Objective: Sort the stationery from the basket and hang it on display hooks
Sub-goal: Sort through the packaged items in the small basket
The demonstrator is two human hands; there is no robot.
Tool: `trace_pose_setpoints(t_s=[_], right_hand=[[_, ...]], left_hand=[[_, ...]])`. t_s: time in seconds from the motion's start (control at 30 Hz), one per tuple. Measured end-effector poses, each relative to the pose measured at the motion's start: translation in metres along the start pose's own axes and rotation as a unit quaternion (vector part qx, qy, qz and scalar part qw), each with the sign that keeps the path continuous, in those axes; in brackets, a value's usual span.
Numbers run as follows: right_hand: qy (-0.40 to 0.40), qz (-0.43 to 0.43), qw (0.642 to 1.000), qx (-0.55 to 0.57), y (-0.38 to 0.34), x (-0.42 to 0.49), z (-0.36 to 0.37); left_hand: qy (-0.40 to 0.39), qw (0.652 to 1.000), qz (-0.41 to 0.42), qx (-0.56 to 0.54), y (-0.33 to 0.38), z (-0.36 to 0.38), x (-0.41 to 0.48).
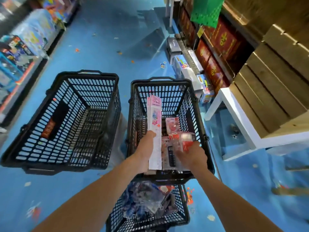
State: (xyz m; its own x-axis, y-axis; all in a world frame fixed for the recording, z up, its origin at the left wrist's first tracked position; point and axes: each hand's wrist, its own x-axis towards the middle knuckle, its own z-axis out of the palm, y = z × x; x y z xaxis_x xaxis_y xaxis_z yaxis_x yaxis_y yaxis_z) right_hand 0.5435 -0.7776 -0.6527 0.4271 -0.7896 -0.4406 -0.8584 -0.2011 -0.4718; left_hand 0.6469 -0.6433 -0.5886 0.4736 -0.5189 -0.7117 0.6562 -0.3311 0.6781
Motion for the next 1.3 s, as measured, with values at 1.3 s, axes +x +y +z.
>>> trace_pose_setpoints(t_s=[1.3], right_hand=[[-0.284, -0.160, 0.897, 0.298, -0.330, -0.059, 0.074]], left_hand=[[0.141, 0.977, 0.142, 0.068, 0.143, -0.237, -0.004]])
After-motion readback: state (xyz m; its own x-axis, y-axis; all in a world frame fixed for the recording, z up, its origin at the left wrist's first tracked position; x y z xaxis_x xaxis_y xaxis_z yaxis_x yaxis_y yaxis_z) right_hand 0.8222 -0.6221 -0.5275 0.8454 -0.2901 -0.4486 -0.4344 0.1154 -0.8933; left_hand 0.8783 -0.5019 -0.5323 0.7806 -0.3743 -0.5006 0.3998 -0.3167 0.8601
